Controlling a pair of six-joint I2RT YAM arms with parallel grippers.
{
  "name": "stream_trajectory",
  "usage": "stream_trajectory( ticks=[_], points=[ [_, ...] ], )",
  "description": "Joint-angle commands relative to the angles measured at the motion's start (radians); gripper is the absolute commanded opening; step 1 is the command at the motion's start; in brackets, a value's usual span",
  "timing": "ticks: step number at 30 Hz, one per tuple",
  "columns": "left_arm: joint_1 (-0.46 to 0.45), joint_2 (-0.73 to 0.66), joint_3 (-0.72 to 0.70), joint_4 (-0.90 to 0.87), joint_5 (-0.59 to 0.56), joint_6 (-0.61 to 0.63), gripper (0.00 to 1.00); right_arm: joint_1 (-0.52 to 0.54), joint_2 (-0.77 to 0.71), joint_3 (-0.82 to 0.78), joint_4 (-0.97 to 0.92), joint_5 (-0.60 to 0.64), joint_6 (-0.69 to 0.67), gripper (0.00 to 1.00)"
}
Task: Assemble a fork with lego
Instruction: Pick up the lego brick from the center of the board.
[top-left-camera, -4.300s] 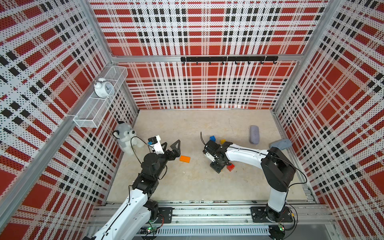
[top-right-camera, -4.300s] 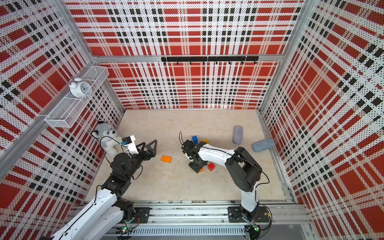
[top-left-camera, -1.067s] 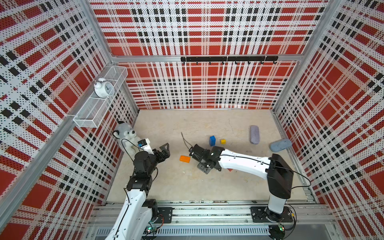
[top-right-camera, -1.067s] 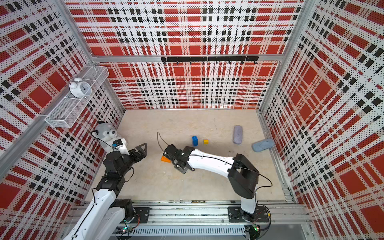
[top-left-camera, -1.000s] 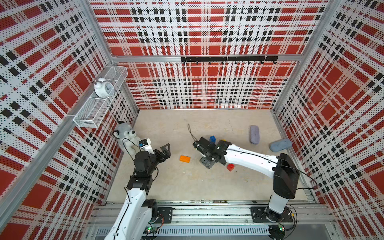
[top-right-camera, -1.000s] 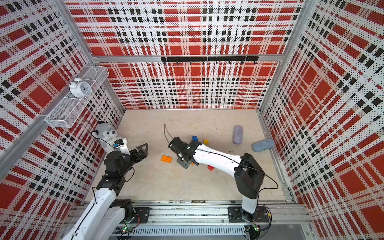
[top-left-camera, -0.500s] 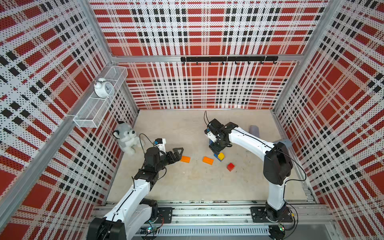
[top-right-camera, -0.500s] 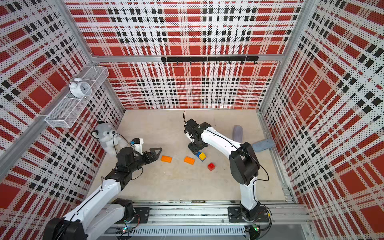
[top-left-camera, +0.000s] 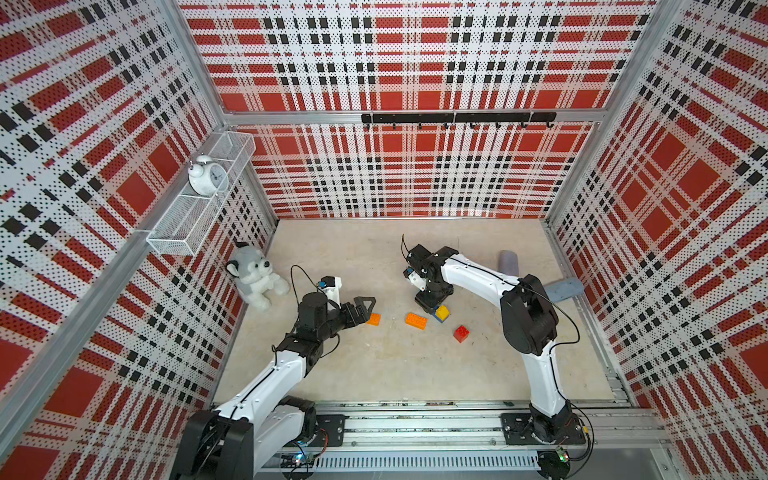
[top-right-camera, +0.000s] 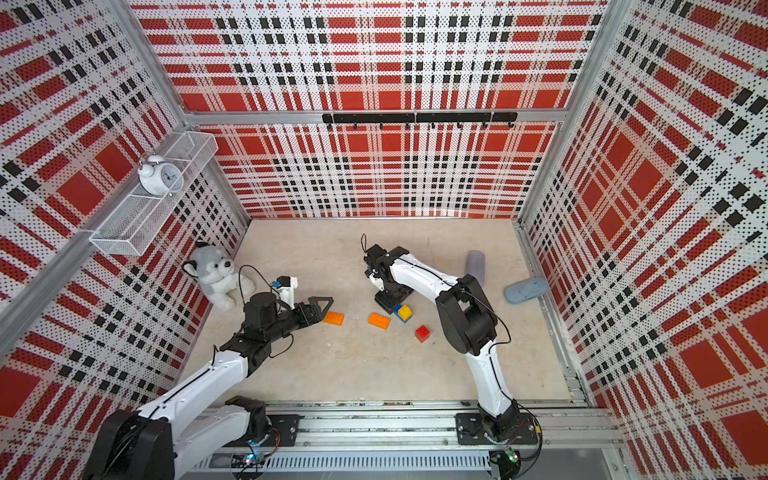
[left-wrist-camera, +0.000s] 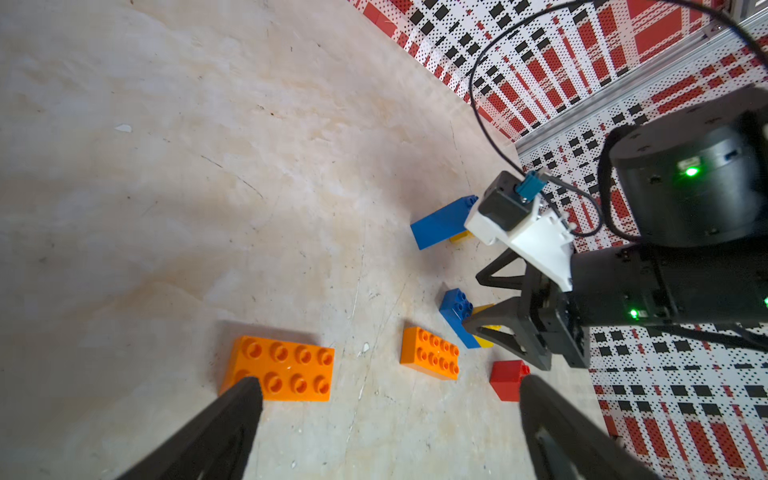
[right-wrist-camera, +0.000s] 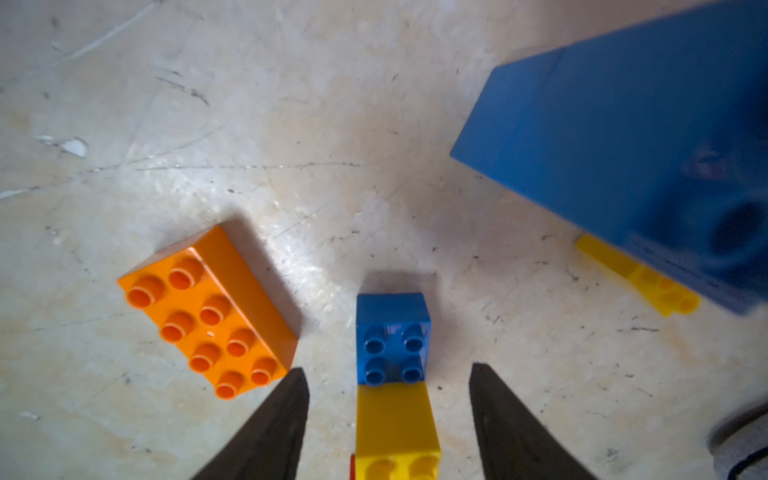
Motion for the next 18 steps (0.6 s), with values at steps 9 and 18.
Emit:
stream_trajectory(
  ticks=[9, 18],
  points=[
    [-0.010, 0.019, 0.033, 0.006, -0.010, 0.028, 0.98, -0.010, 0.072, 0.049, -0.020, 0.000, -0.017, 0.55],
    [-0.010, 0.028, 0.043, -0.003, -0.016, 0.044, 0.98, -0.011, 0.092, 0.051, -0.034, 0.006, -0.016, 0.52]
  ],
)
